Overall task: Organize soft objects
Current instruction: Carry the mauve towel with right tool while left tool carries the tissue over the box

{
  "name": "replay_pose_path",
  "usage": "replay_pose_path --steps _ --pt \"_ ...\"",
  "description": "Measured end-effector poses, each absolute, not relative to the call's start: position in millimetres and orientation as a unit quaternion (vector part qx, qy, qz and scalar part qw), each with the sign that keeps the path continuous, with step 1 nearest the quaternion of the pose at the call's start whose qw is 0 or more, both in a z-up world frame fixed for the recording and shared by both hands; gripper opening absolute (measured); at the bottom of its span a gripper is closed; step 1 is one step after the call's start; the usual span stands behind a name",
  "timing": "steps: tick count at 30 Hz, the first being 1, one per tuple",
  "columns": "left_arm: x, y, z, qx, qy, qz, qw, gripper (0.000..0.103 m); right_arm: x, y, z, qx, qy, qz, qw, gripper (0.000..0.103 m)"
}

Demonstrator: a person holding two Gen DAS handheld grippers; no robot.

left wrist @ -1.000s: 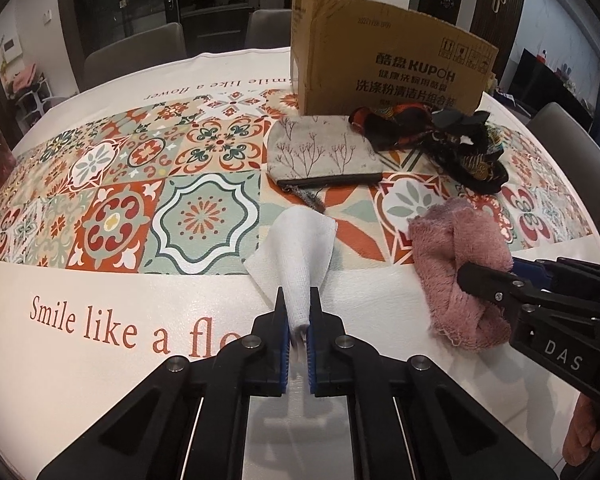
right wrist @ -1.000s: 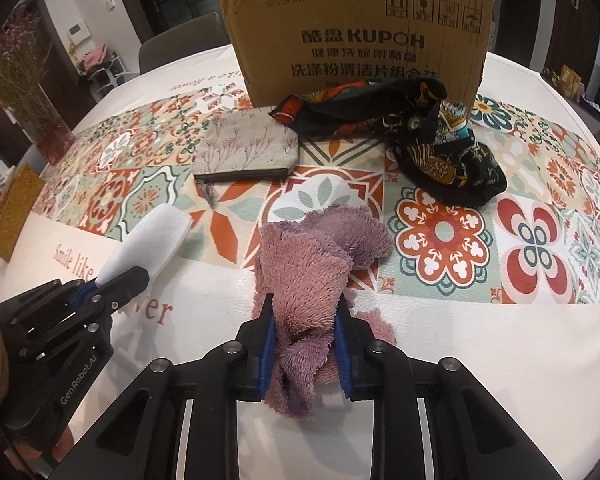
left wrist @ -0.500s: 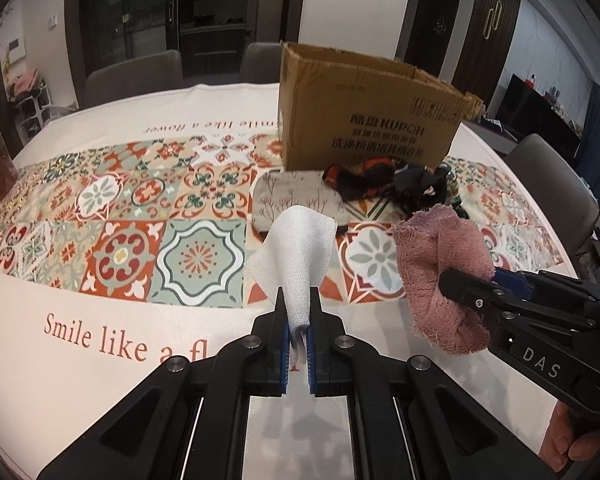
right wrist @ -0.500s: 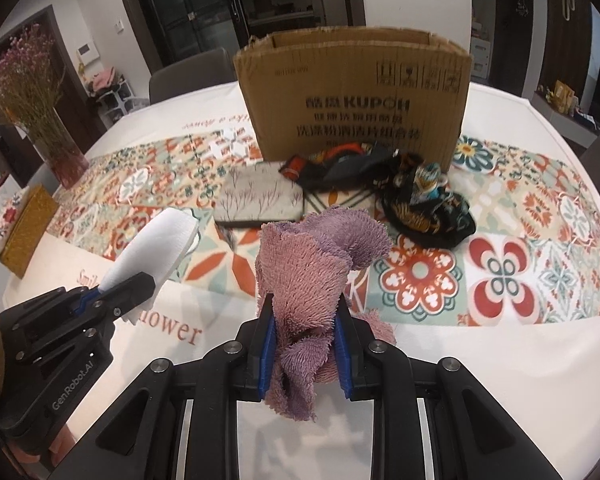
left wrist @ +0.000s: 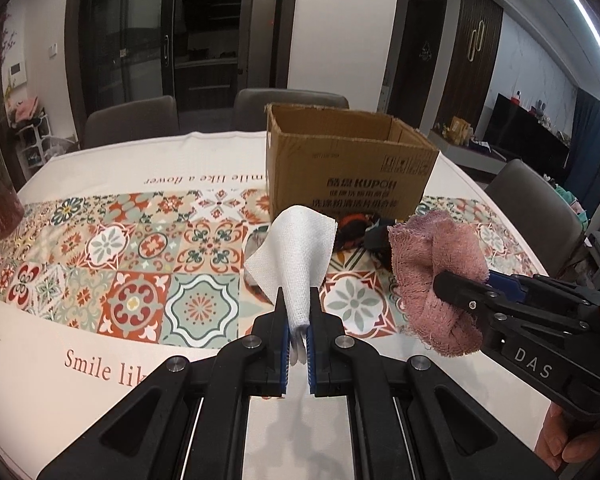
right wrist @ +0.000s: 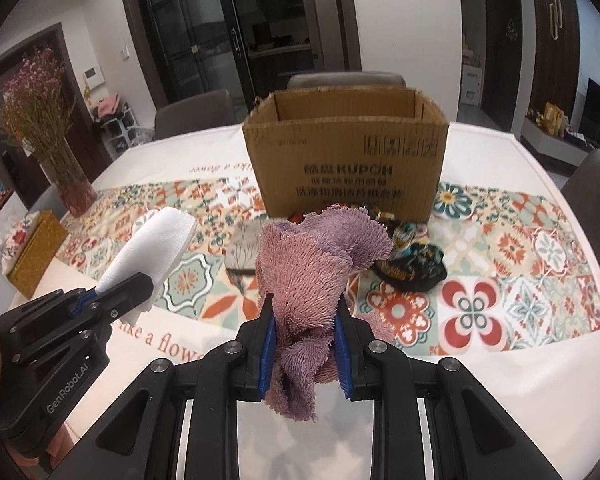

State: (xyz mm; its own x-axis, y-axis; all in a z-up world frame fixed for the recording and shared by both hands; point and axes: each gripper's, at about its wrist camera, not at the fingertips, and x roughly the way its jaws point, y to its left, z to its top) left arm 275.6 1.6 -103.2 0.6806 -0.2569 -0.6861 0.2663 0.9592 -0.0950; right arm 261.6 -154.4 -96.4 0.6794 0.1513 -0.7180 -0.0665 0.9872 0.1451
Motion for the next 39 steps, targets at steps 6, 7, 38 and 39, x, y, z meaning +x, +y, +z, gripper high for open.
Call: replay_pose_path --steps 6,7,38,39 --pt "273.6 0.5 -82.6 0.006 0.348 -0.146 0.926 0.008 256.8 -157.7 -73.9 0.051 0.368 0.055 0.927 0.027" --pt "273.5 0.3 -79.7 0.006 0.344 -0.146 0.927 0.008 256.4 -158.0 -70.1 0.051 0.365 0.055 0.928 0.027" --pt "303.5 -26.5 0.2 0.022 0.229 -0.163 0.959 0.008 284.1 -186.5 6.2 0.048 0.255 0.027 0.965 0.027" --pt "307.0 -27.7 1.3 0.021 0.227 -0.164 0.960 0.008 286.4 -188.6 6.7 0.048 0.253 0.026 0.966 0.027"
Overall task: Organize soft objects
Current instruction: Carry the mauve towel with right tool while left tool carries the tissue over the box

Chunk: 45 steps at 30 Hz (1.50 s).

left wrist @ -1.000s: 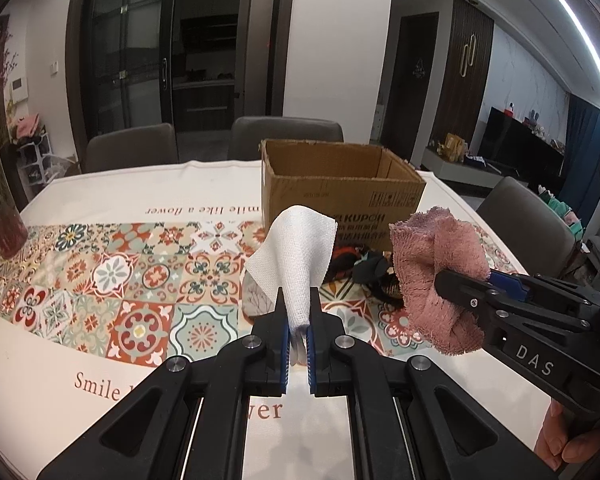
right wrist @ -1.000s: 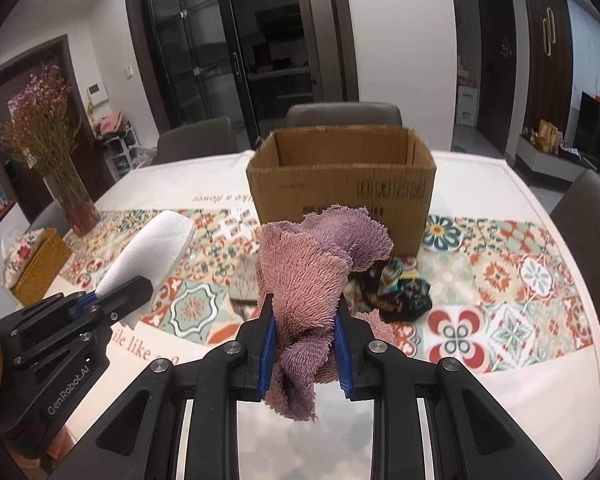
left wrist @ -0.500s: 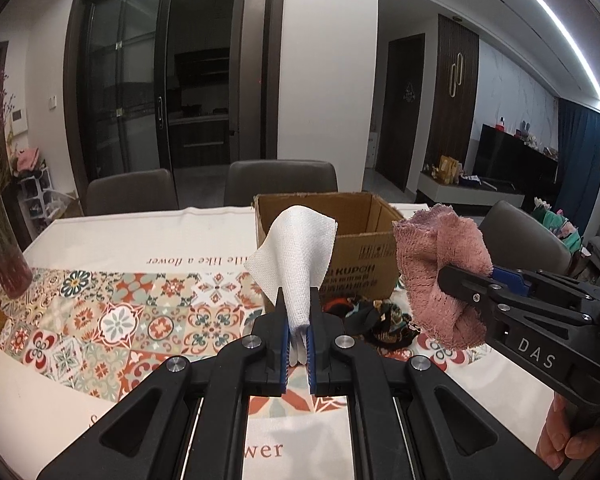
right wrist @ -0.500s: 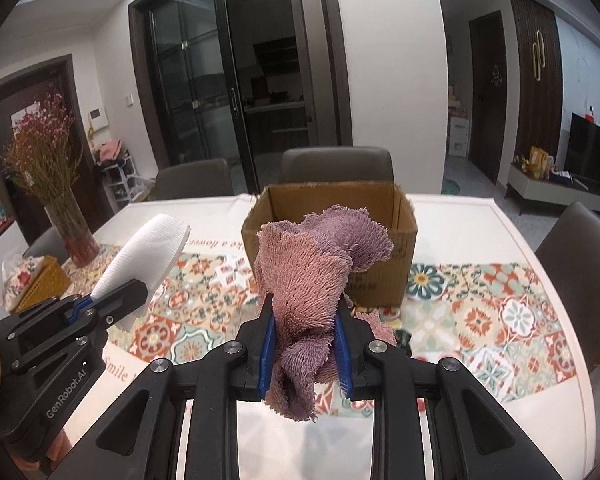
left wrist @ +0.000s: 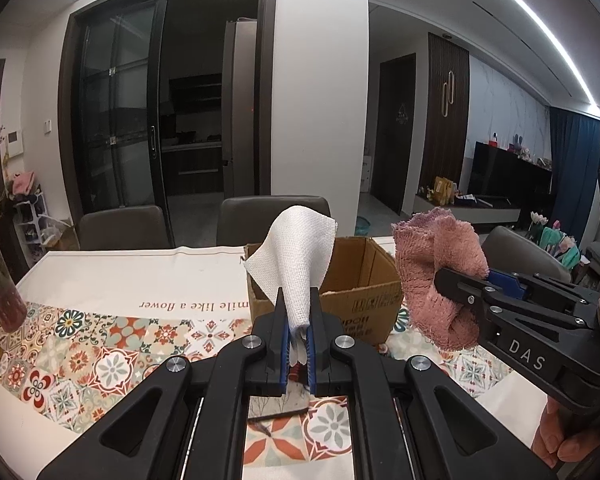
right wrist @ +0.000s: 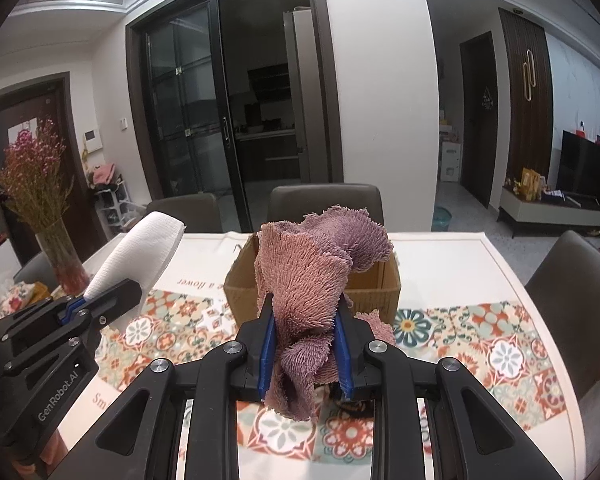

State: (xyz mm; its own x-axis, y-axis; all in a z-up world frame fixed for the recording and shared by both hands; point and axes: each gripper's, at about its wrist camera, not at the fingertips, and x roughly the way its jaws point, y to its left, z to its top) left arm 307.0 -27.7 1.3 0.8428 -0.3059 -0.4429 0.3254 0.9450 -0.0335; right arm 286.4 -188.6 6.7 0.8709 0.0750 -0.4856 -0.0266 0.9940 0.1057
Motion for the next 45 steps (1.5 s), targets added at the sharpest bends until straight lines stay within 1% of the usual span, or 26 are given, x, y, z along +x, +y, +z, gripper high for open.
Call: replay_pose_path --steps 14,22,33,45 --pt "347.0 -40.5 18.2 0.030 0.197 -0.157 0.967 0.008 326.1 -199.9 20.1 0.033 0.221 0.025 0.974 0.027" --pt "370.5 -50.9 17.6 0.040 0.191 -0.156 0.968 0.008 348.1 -202.7 23.1 0.021 0.215 0.022 0.976 0.027" --pt "402.3 -57.3 -0.2 0.052 0.206 -0.160 0.964 0.008 381.4 -205.5 13.6 0.015 0.230 0.021 0.973 0.027" --pt "443.8 -75.7 -21.2 0.070 0.241 -0.156 0.955 0.008 431.4 -207.2 -7.0 0.011 0.272 0.024 0.962 0.027"
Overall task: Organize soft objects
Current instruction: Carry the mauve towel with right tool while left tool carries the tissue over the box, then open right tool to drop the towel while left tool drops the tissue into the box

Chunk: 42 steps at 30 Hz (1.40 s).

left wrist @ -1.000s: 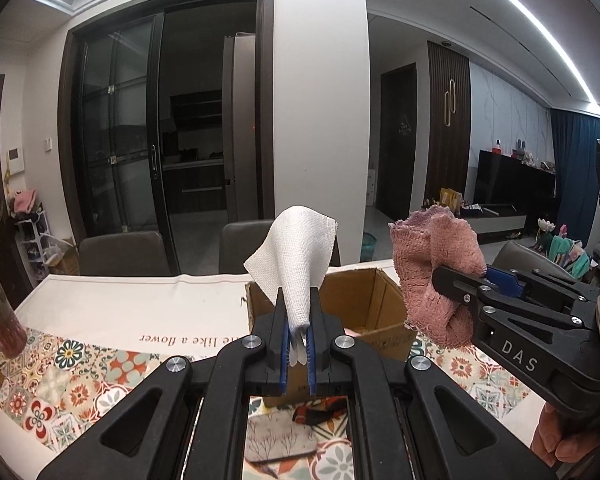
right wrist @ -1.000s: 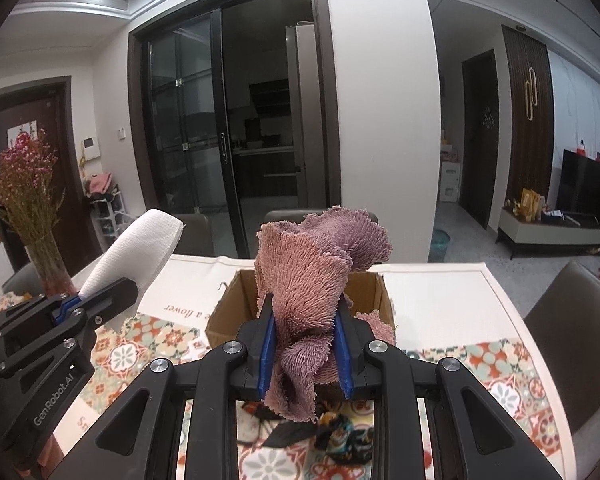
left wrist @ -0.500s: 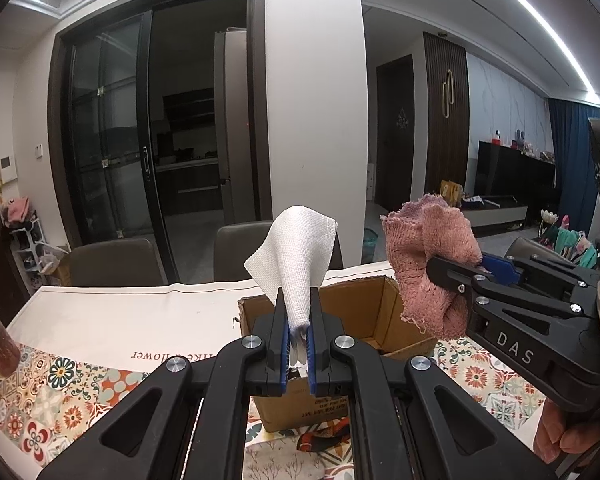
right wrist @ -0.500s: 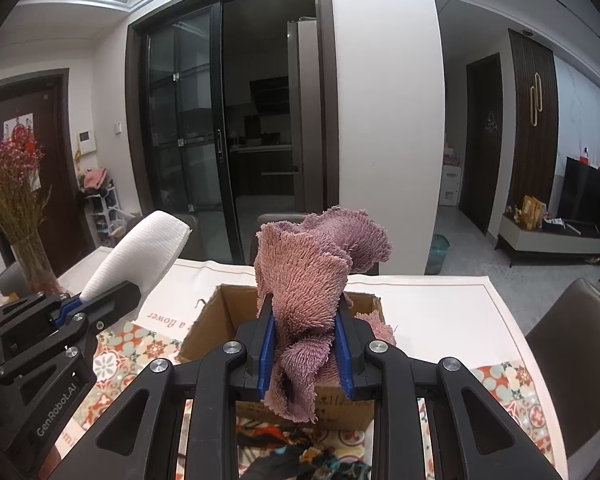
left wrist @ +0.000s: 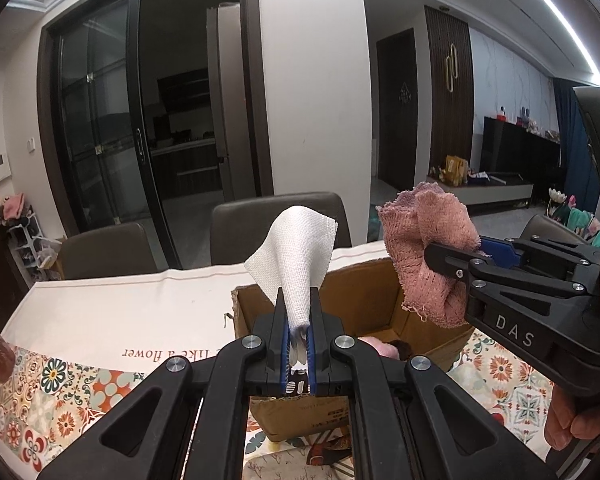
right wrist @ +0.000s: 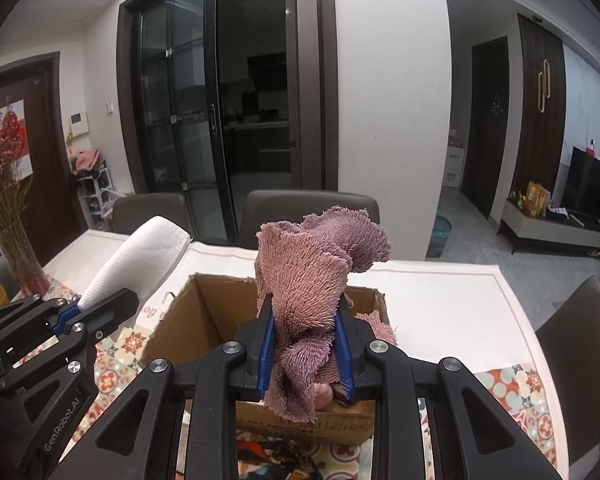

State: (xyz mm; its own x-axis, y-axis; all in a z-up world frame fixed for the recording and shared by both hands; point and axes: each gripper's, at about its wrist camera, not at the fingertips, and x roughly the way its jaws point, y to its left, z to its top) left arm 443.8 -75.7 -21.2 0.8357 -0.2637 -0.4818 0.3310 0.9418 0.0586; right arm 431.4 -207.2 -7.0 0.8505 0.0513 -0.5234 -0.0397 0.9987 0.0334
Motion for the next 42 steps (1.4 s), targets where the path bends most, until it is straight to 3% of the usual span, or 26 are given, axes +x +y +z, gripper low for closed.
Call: replay_pose_path --steps 18,20,24,28,42 --pt "491.3 -96.9 -57.1 0.086 0.308 -0.165 0.933 0.010 480.4 -219.1 -56.2 0.006 0.353 0.034 0.935 0.028" --pt "493.5 -97.5 -59.8 0.082 0.313 -0.166 0.932 0.015 489.1 -220.2 -53.9 0.007 0.360 0.037 0.932 0.031" --pt "494.6 -97.8 -61.7 0.078 0.317 -0.165 0.931 0.029 490.1 -221.9 -54.7 0.008 0.362 0.033 0.932 0.046" --pt "491.3 -95.7 -62.2 0.075 0.313 -0.166 0.932 0.039 484.6 -219.0 -50.2 0.003 0.357 0.030 0.934 0.048" --pt "466.7 -77.1 -42.5 0.058 0.286 -0.152 0.944 0.042 449.3 -219.7 -23.0 0.008 0.316 0.004 0.949 0.061"
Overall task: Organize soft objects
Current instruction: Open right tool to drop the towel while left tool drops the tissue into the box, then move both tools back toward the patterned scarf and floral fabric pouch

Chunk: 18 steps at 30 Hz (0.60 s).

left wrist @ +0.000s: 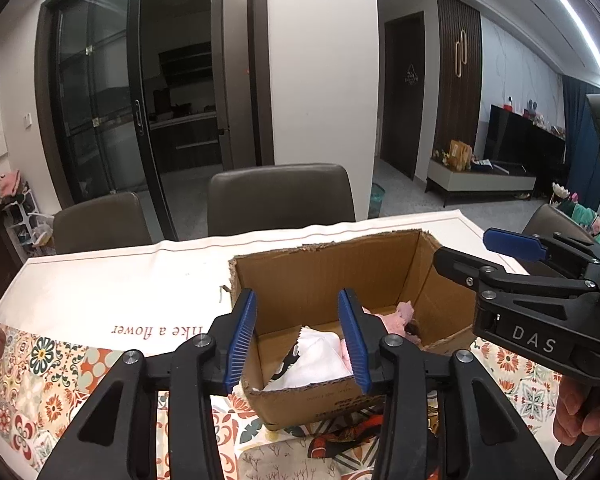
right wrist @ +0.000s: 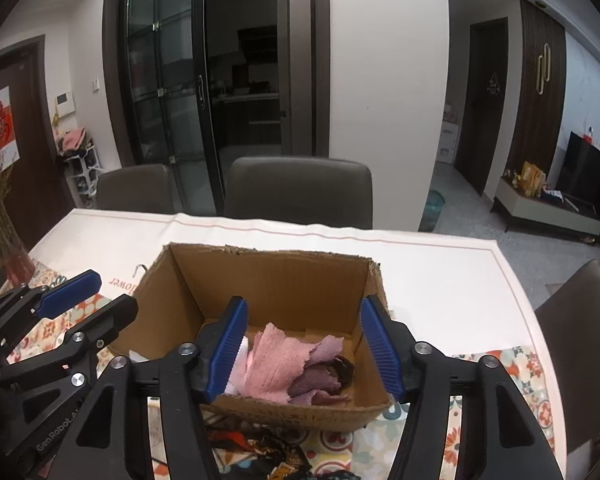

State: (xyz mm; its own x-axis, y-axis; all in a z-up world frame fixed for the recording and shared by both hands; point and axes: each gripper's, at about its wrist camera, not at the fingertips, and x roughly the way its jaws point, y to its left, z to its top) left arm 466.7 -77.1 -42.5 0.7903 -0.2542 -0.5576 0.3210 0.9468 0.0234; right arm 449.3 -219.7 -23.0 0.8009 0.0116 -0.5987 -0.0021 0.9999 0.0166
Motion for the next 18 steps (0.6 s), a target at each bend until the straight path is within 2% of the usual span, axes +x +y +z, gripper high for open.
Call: replay_pose_path --steps 4,7,18 --pt "455.9 -73.0 -33.7 0.056 0.276 -0.147 0.948 0.043 437.8 -218.7 -13.0 0.011 0.303 -0.001 0.953 0.061" --pt "447.2 -69.6 -28.3 0.054 0.270 -0.146 0.950 0.049 428.6 -219.4 -6.9 0.017 0.295 -0.005 0.955 0.065" --pt "413.9 -62.6 -13.7 0.067 0.244 -0.130 0.959 0.057 396.9 -218.6 2.5 0.027 0.278 -0.009 0.960 0.066"
